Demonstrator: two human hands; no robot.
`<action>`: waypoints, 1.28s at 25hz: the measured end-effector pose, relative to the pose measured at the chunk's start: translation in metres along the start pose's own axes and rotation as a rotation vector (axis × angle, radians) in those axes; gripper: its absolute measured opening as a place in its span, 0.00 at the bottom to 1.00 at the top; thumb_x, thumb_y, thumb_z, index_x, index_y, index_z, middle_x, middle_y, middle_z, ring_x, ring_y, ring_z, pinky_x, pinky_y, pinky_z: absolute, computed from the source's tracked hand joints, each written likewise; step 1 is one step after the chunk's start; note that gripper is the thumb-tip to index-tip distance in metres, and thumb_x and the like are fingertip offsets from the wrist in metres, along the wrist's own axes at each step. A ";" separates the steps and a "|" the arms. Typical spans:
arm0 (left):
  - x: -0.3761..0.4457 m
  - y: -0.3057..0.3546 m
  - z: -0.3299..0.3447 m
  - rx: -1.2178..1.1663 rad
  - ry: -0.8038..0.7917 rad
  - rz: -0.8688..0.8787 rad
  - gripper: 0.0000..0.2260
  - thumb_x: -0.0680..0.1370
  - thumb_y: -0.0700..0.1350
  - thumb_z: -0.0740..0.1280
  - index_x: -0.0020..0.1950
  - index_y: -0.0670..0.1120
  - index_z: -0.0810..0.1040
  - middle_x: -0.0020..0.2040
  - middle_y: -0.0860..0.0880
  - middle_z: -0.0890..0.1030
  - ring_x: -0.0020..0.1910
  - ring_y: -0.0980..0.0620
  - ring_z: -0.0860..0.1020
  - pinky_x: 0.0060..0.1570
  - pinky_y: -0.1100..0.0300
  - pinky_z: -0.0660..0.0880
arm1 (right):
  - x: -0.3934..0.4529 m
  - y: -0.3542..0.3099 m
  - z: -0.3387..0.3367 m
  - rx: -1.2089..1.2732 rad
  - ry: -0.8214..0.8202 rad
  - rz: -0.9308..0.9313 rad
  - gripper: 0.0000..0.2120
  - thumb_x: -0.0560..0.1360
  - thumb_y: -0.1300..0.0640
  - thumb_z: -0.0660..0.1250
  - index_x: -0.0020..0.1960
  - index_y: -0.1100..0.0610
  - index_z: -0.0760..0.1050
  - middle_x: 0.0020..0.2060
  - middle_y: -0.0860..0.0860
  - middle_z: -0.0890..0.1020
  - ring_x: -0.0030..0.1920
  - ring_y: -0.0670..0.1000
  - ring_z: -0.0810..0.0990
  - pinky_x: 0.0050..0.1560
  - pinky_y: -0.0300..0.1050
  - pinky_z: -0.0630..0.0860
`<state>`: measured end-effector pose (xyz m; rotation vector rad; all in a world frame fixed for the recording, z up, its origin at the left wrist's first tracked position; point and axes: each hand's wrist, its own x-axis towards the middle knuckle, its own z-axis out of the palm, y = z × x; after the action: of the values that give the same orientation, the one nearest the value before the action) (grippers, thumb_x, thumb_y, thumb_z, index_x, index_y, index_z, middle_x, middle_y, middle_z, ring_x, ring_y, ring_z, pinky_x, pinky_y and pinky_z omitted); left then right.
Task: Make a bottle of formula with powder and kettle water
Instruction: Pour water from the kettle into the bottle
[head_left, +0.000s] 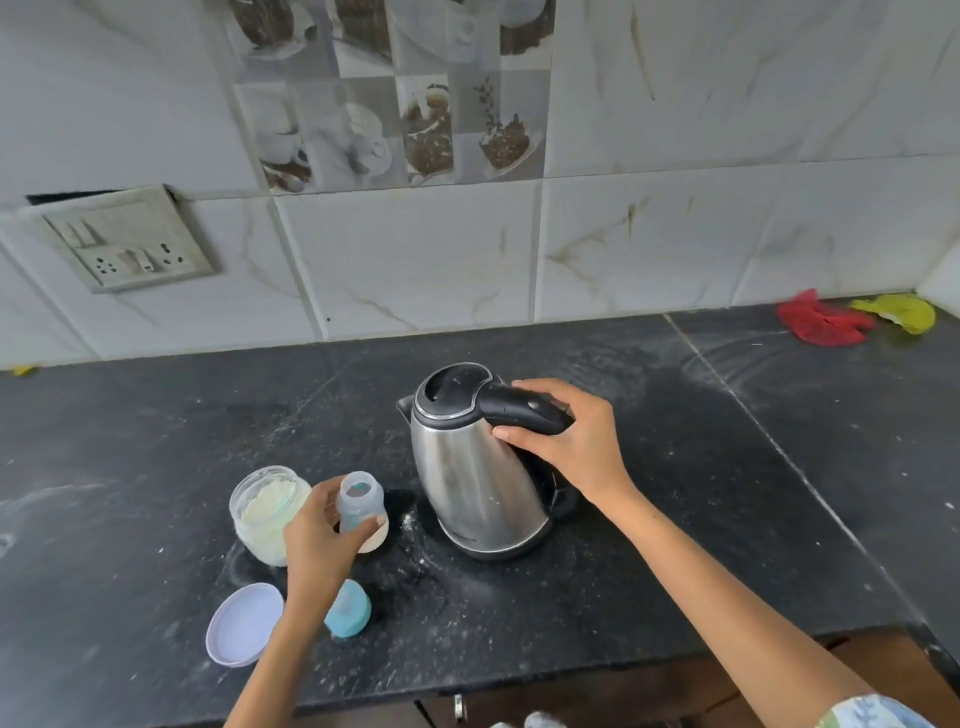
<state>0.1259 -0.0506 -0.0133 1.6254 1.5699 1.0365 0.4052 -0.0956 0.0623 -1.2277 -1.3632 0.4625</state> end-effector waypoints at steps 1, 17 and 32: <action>0.001 0.001 -0.001 0.004 -0.008 0.007 0.24 0.65 0.35 0.78 0.59 0.44 0.76 0.51 0.49 0.82 0.49 0.50 0.79 0.49 0.60 0.73 | 0.003 -0.004 -0.002 -0.008 -0.023 -0.002 0.23 0.61 0.55 0.83 0.53 0.44 0.82 0.48 0.35 0.85 0.50 0.39 0.84 0.52 0.30 0.76; 0.023 0.007 0.001 0.079 -0.187 0.125 0.24 0.64 0.36 0.78 0.57 0.51 0.77 0.48 0.54 0.83 0.47 0.54 0.81 0.45 0.67 0.73 | 0.038 -0.075 0.007 -0.395 -0.350 -0.054 0.21 0.60 0.46 0.82 0.52 0.45 0.84 0.44 0.39 0.86 0.46 0.39 0.83 0.53 0.46 0.80; 0.024 0.009 -0.011 0.189 -0.308 0.176 0.24 0.64 0.35 0.76 0.59 0.47 0.78 0.48 0.51 0.84 0.46 0.53 0.80 0.44 0.67 0.71 | 0.053 -0.092 0.024 -0.553 -0.564 -0.034 0.21 0.62 0.45 0.80 0.53 0.48 0.83 0.42 0.41 0.86 0.43 0.41 0.82 0.49 0.45 0.79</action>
<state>0.1197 -0.0281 0.0020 1.9756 1.3694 0.6962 0.3611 -0.0752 0.1594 -1.5839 -2.0854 0.4394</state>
